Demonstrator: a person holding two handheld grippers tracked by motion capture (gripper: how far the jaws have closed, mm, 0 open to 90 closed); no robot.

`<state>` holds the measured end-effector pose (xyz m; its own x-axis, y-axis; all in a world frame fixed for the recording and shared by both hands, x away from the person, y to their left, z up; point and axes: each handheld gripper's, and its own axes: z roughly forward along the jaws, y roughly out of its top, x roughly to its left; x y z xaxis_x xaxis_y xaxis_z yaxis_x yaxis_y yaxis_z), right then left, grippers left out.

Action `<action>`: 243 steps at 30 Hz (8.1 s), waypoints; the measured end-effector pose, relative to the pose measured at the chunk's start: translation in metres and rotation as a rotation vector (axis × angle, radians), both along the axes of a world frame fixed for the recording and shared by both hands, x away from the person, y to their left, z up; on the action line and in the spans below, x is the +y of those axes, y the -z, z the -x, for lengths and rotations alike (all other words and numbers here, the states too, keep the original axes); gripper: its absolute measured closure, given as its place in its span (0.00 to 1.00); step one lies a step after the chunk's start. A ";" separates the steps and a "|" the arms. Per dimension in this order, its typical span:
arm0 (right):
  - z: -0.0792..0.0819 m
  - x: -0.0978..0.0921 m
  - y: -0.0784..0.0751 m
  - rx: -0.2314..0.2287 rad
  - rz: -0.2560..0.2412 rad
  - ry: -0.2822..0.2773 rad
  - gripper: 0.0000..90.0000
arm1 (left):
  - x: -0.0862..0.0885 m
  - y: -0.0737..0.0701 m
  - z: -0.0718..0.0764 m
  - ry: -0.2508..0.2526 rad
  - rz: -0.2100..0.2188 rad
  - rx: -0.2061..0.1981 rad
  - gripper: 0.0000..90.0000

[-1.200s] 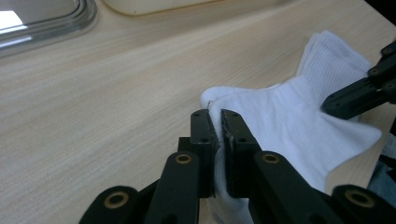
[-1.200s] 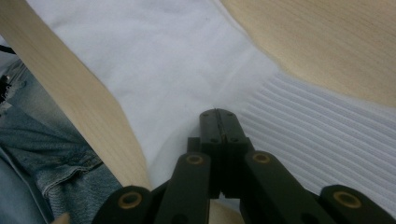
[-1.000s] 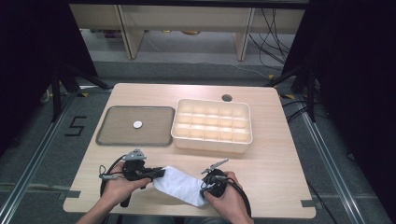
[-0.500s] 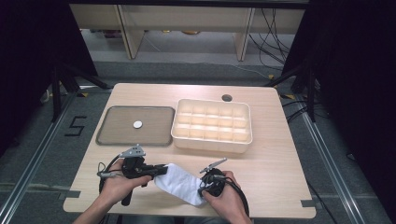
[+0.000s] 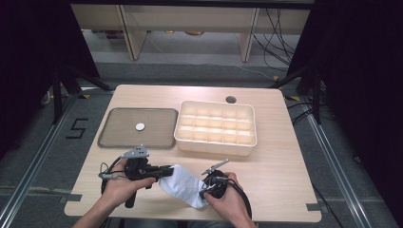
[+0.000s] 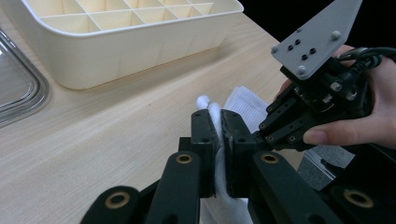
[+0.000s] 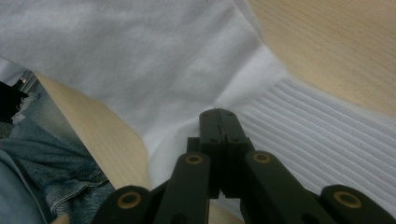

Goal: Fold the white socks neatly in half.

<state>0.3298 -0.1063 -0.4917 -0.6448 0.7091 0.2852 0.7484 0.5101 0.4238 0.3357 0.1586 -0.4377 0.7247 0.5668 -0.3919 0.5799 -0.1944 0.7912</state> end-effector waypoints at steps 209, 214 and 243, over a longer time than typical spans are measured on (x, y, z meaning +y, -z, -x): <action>0.002 -0.032 -0.010 -0.012 0.106 0.244 1.00 | -0.078 0.029 -0.021 0.105 -0.234 0.074 0.93; 0.003 -0.031 -0.010 -0.008 0.108 0.244 0.99 | -0.081 0.032 -0.021 0.112 -0.234 0.083 0.92; 0.002 -0.031 -0.010 -0.008 0.104 0.246 0.97 | -0.097 0.036 -0.023 0.107 -0.236 0.088 0.87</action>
